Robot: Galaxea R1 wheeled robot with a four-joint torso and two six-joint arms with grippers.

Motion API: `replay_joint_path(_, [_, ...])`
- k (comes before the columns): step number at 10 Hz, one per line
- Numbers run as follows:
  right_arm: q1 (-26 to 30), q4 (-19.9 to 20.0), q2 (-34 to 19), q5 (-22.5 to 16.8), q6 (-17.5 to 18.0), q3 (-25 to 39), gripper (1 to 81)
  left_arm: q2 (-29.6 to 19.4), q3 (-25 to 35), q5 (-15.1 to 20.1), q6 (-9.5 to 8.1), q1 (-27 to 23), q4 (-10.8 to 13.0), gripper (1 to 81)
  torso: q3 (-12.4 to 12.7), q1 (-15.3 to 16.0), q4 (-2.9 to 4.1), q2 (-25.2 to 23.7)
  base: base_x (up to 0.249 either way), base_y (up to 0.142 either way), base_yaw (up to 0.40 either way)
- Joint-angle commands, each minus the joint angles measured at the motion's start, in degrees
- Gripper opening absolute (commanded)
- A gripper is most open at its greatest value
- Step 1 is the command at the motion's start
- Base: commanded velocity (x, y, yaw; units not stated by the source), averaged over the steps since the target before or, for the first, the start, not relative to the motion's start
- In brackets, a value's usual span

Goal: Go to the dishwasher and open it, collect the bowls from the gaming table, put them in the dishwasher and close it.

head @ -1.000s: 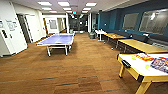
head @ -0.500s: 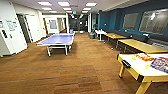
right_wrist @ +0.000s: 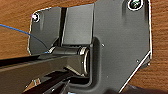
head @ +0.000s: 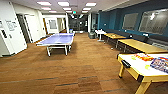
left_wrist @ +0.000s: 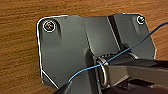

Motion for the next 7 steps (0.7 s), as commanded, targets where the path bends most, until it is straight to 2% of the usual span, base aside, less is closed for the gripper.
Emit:
replay_joint_path(1, [2.5, 0.0, -0.3, -3.5, -0.2, 0.1, 81.1, 0.1, 0.2, 2.8, 0.24, -2.8, 0.4, 81.1, 0.0, 0.0, 0.0, 0.0, 0.0, 0.0, -0.344])
replay_joint_path(7, [2.4, 0.0, -0.4, -3.5, -0.2, 0.1, 81.1, 0.2, 0.1, 2.7, 0.24, -2.7, 0.5, 81.1, 0.0, 0.0, 0.0, 0.0, 0.0, 0.0, -0.382])
